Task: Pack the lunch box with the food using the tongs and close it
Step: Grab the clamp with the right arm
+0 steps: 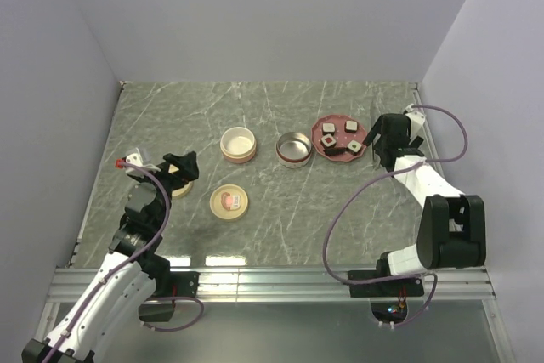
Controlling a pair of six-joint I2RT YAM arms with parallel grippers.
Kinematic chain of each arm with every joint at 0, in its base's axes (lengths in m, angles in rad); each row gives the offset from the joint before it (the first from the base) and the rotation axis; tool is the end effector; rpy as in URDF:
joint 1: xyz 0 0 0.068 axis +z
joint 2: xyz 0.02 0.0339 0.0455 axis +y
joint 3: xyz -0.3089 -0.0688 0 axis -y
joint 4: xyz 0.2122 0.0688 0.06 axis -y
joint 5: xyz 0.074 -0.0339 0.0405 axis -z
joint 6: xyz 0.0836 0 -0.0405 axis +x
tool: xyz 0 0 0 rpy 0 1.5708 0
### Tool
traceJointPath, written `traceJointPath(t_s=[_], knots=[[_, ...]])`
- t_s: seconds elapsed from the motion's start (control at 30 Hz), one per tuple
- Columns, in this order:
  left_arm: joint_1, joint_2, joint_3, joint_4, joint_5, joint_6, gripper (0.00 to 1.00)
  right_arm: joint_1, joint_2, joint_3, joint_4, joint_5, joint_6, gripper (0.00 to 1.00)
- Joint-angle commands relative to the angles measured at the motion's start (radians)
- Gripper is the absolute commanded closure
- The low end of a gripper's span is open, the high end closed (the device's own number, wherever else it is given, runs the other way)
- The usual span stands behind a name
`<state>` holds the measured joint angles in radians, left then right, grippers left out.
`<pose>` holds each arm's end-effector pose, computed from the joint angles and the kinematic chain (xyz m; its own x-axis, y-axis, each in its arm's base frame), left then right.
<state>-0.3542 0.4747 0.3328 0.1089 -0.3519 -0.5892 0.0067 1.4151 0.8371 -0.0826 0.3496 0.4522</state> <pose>0.1190 -0.0133 0.2790 -0.0271 -0.5461 -0.8373 -0.0151 0.8377 -0.5459 0.3032 -0.0266 0.2594 -0.4365 0.4076 -0.8021 0.5057 0.8485 0.1560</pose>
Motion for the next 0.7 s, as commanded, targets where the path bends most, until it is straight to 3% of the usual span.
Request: traceJointPath(t_s=[0.0, 0.3, 0.67], knots=[[-0.003, 0.001, 0.000, 0.026, 0.034, -0.008, 0.00, -0.002, 0.050, 0.085, -0.052, 0.009, -0.009, 0.02], [-0.003, -0.036, -0.014, 0.025, 0.040, -0.014, 0.01, -0.037, 0.160, 0.175, -0.109, -0.021, -0.069, 0.02], [-0.003, -0.042, -0.015, 0.018, 0.030, -0.017, 0.00, -0.083, 0.278, 0.260, -0.147, -0.162, -0.133, 0.02]])
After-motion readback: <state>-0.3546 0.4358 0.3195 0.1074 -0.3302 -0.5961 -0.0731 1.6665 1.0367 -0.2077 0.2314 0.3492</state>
